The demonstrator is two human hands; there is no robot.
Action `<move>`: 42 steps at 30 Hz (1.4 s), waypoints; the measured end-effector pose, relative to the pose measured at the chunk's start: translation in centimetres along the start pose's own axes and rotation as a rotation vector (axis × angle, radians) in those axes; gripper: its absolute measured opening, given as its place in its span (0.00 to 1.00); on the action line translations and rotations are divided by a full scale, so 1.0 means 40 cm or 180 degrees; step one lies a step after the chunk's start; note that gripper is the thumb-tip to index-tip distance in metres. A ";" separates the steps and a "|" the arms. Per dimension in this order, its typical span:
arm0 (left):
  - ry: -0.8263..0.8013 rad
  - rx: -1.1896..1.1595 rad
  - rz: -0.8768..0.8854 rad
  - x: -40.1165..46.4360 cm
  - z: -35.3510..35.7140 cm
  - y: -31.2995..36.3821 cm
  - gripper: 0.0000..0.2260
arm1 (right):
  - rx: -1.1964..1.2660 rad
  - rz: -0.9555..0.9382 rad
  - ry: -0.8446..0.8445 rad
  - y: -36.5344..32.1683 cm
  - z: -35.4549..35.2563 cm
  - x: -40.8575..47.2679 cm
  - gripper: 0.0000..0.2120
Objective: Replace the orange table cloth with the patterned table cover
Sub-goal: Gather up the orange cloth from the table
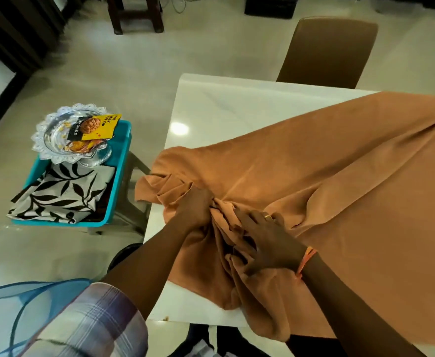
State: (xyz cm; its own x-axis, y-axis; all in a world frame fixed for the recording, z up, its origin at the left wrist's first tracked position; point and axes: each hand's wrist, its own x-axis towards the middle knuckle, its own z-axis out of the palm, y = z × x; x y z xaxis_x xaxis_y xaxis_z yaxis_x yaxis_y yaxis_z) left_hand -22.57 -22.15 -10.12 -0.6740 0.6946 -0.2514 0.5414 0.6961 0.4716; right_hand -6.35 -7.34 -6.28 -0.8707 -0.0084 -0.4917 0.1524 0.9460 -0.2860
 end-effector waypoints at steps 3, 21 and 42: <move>-0.0588 -0.1003 0.0073 0.005 -0.037 0.005 0.11 | -0.0463 0.0253 0.0608 0.006 0.072 0.016 0.58; -0.0185 0.0153 -0.1250 -0.132 0.188 0.102 0.53 | 0.0293 0.0692 0.1183 0.089 0.112 -0.012 0.40; -0.2030 -0.4175 -0.1842 -0.263 0.207 0.316 0.12 | 0.1374 0.1196 0.1691 -0.019 0.289 -0.242 0.43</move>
State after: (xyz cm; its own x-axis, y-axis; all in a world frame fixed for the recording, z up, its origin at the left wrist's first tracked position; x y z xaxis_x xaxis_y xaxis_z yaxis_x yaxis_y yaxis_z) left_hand -4.48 -19.15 -8.50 -0.1285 0.5948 -0.7935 -0.7318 0.4831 0.4807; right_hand 7.39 -11.72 -10.81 -0.8153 0.5469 -0.1903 0.5549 0.6440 -0.5267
